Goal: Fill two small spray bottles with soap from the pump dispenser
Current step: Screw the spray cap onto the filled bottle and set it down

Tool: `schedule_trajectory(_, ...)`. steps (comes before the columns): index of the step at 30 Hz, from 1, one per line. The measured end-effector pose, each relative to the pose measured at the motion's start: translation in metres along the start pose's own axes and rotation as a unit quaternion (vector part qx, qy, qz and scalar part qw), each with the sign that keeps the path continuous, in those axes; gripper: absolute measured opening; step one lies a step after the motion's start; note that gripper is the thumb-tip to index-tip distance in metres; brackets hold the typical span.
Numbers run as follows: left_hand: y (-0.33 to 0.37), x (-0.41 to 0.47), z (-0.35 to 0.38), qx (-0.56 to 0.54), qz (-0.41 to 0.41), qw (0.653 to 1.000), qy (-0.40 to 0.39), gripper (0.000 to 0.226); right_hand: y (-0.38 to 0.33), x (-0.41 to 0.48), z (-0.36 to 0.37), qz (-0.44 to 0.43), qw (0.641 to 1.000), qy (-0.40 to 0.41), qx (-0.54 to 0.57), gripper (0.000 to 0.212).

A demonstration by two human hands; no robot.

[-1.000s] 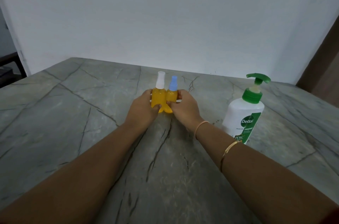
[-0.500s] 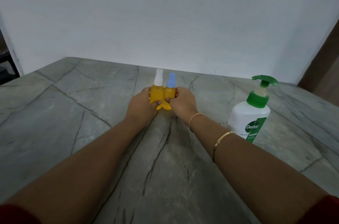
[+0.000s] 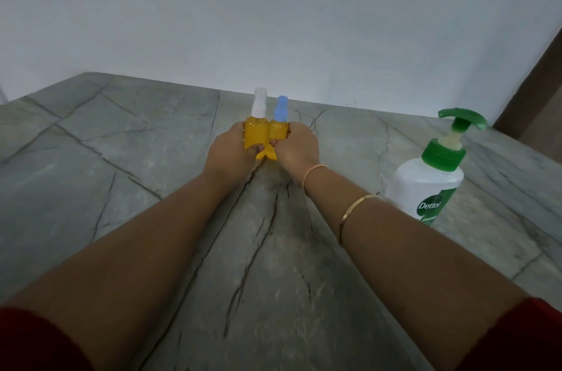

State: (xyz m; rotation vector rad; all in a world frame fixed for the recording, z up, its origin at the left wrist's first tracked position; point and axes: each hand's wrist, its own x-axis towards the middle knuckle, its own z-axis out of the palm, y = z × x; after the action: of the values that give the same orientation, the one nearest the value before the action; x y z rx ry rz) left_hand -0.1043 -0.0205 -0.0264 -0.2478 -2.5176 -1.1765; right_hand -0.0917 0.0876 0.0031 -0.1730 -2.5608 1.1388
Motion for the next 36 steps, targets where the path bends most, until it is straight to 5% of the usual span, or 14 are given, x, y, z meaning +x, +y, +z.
schedule_trajectory(6, 0.000, -0.002, 0.000, -0.013, 0.020, 1.000, -0.005, 0.043, -0.003, -0.002, 0.000, 0.031, 0.999, -0.006, 0.031, 0.018)
schedule_trajectory(13, 0.000, -0.011, -0.005, 0.015, -0.057, 0.998, -0.001, 0.085, -0.012, -0.032, -0.019, 0.052, 0.997, -0.027, 0.051, 0.041)
schedule_trajectory(22, 0.027, -0.061, -0.003, -0.060, 0.014, 0.994, 0.094, 0.054, -0.017, -0.087, -0.051, -0.020, 0.999, -0.027, 0.026, 0.034)
schedule_trajectory(29, 0.075, -0.104, 0.003, -0.094, 0.083, 0.991, 0.055, 0.042, 0.009, -0.132, -0.089, -0.115, 0.992, -0.002, -0.059, 0.043)
schedule_trajectory(36, 0.102, -0.129, 0.012, -0.121, 0.103, 0.987, -0.009, 0.041, 0.022, -0.165, -0.140, -0.198, 0.974, 0.069, -0.090, 0.011)
